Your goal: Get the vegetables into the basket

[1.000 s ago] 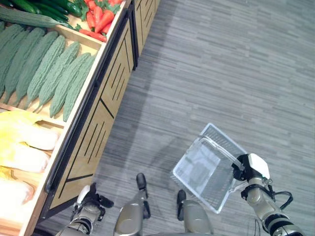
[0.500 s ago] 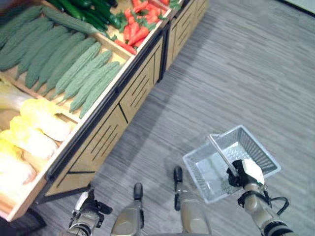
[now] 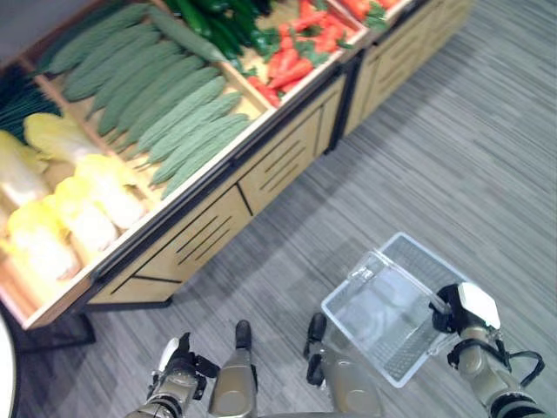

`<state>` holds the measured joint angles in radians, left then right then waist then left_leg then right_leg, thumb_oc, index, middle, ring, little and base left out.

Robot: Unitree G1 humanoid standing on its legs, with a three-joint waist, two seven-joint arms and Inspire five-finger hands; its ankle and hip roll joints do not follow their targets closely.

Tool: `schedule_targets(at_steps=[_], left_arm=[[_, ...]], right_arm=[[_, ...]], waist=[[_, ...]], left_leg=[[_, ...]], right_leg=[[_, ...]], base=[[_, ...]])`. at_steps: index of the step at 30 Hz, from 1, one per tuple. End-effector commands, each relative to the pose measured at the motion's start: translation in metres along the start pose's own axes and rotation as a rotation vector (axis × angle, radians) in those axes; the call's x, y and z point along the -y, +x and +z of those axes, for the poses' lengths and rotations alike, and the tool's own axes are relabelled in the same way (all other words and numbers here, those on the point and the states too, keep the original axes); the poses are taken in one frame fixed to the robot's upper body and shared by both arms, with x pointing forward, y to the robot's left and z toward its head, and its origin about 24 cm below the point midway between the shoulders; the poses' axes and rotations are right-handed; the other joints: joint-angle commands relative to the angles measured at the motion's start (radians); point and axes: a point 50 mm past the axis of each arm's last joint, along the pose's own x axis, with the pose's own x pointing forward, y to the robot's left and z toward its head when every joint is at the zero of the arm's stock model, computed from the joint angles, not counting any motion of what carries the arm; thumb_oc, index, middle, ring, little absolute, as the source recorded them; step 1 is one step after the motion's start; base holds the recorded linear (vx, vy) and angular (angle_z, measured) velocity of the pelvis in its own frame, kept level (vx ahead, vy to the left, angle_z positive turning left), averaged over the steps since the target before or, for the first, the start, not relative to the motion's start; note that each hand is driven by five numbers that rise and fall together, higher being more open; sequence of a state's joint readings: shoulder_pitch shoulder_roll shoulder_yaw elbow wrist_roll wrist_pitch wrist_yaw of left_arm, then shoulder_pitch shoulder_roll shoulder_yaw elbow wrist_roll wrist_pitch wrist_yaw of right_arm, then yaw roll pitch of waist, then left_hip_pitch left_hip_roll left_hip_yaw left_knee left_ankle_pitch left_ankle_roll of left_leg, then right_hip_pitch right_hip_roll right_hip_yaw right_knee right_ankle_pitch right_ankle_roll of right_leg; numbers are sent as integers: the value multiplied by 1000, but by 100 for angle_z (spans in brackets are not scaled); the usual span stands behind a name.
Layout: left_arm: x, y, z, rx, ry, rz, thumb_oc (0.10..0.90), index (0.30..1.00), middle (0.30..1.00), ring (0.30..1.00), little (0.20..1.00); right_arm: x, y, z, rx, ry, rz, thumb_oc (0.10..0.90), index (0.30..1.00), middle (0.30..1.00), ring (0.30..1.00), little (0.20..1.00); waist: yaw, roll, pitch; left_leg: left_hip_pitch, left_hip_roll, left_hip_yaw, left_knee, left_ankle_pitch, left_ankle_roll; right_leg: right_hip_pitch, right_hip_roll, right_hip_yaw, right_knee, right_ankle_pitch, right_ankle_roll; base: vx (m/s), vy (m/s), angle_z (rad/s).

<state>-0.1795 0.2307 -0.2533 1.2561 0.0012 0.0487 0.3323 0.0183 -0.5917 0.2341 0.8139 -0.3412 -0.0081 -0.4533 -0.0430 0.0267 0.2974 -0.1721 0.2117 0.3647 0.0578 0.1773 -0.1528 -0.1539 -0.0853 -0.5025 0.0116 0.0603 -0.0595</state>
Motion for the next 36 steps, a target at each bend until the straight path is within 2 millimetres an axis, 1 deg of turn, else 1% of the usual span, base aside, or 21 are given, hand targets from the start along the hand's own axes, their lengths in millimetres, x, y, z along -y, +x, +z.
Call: schedule_targets(at_steps=[1,4,7,12,14,16,17,19,20,21,22,23,24,25,26,28,30,31,33,35,36], left_arm=[[-9,1,-14,-31,31,39,900,1000,1000,1000,1000],[-10,0,-22,-56,28,42,900,1000,1000,1000,1000],[-12,0,-28,-68,23,46,900,1000,1000,1000,1000],[-17,1,-30,-72,24,54,900,1000,1000,1000,1000],[-23,2,-32,-81,12,72,900,1000,1000,1000,1000],[-24,2,-32,-78,6,76,900,1000,1000,1000,1000],[-25,2,-32,-81,1,76,900,1000,1000,1000,1000],[-26,2,-33,-85,-4,79,900,1000,1000,1000,1000],[-27,2,-33,-83,-8,81,900,1000,1000,1000,1000],[-27,2,-33,-83,-8,81,900,1000,1000,1000,1000],[-29,3,-32,-75,-7,83,900,1000,1000,1000,1000],[-29,3,-32,-75,-7,83,900,1000,1000,1000,1000],[-31,4,-29,-67,-11,87,900,1000,1000,1000,1000],[-32,5,-26,-59,-12,89,900,1000,1000,1000,1000],[-32,5,-26,-59,-12,89,900,1000,1000,1000,1000],[-33,6,-21,-48,-22,97,900,1000,1000,1000,1000],[-35,6,-18,-44,-27,103,900,1000,1000,1000,1000],[-35,6,-18,-47,-25,102,900,1000,1000,1000,1000],[-33,5,-25,-76,-32,98,900,1000,1000,1000,1000],[-31,4,-33,-109,-51,97,900,1000,1000,1000,1000],[-31,4,-33,-109,-51,97,900,1000,1000,1000,1000]], right_arm=[[36,6,-17,-54,24,-175,400,300,300,300,300],[30,6,-17,-68,17,-153,400,300,300,300,300],[20,7,-15,-82,-3,-112,400,300,300,300,300],[8,10,-10,-104,-4,-72,400,300,300,300,300],[-1,11,-7,-133,10,-45,400,300,300,300,300],[-3,11,-8,-155,17,-35,400,300,300,300,300],[-6,11,-7,-173,36,-25,400,300,300,300,300],[-7,11,-7,-182,50,-24,400,300,300,300,300],[-8,12,-6,-188,59,-16,400,300,300,300,300],[-8,12,-6,-188,59,-16,400,300,300,300,300],[-5,15,-6,-197,67,-23,400,300,300,300,300],[-5,15,-6,-197,67,-24,400,300,300,300,300],[-3,18,-3,-195,82,-30,400,300,300,300,300],[-3,19,-1,-196,90,-32,400,300,300,300,300],[-3,19,-1,-196,90,-32,400,300,300,300,300],[-3,20,1,-195,108,-39,400,300,300,300,300],[-4,19,0,-197,113,-38,400,300,300,300,300],[-7,16,-4,-214,114,-26,400,300,300,300,300],[-13,11,-9,-238,111,-7,400,300,300,300,300],[-16,6,-18,-268,101,12,400,300,300,300,300],[-16,6,-18,-268,101,12,400,300,300,300,300]], waist=[[-29,-26,-30],[-20,-27,-33],[0,-44,-31],[16,-60,-33],[28,-70,-35],[33,-71,-36],[38,-73,-35],[39,-73,-34],[42,-67,-27],[43,-68,-27],[29,-52,-17],[30,-52,-17],[21,-45,-8],[16,-42,-3],[16,-42,-3],[9,-45,1],[-10,-49,3],[-9,-53,1],[-4,-61,-12],[4,-57,-29],[3,-56,-29]], left_leg=[[52,8,-25,-27,-57,13],[58,-12,-39,-26,-79,27],[53,-51,-39,-13,-120,54],[50,-88,-45,-32,-134,78],[56,-113,-56,-67,-131,91],[59,-123,-60,-75,-131,97],[55,-134,-55,-84,-118,117],[63,-142,-56,-91,-121,123],[76,-153,-68,-104,-121,139],[76,-154,-67,-104,-121,139],[91,-158,-95,-124,-118,144],[91,-158,-94,-124,-118,144],[104,-157,-108,-128,-119,138],[108,-154,-119,-126,-120,132],[109,-154,-119,-126,-120,132],[105,-153,-138,-112,-125,121],[102,-157,-170,-102,-134,113],[100,-156,-185,-90,-136,107],[95,-142,-192,-87,-129,95],[90,-113,-204,-88,-113,75],[90,-113,-204,-89,-113,74]], right_leg=[[13,-108,191,95,-55,203],[28,-126,200,101,-54,211],[45,-168,205,102,-36,231],[38,-195,218,112,0,256],[30,-210,231,122,43,275],[28,-217,235,130,52,280],[6,-225,239,165,77,271],[-3,-230,250,195,87,274],[-30,-231,276,286,109,274],[-31,-232,278,288,108,274],[-76,-181,367,343,98,265],[-76,-181,368,344,98,265],[-108,-145,409,310,64,249],[-121,-136,423,279,48,246],[-120,-136,423,279,48,245],[-133,-127,452,205,45,247],[-163,-100,527,148,57,253],[-143,-101,532,137,45,254],[-116,-96,508,107,39,246],[-83,-81,475,60,41,234],[-82,-81,474,59,41,234]], base=[[83,90,99],[78,152,12],[55,272,-7],[18,177,19],[18,177,24],[-10,141,13],[-28,212,9],[-4,153,14],[20,101,14],[40,152,13],[20,52,16],[48,58,24],[49,-19,27],[49,-19,23],[47,-61,20],[57,-99,35],[88,-165,65],[89,-229,82],[78,-287,88],[75,-284,41],[38,-218,4]])
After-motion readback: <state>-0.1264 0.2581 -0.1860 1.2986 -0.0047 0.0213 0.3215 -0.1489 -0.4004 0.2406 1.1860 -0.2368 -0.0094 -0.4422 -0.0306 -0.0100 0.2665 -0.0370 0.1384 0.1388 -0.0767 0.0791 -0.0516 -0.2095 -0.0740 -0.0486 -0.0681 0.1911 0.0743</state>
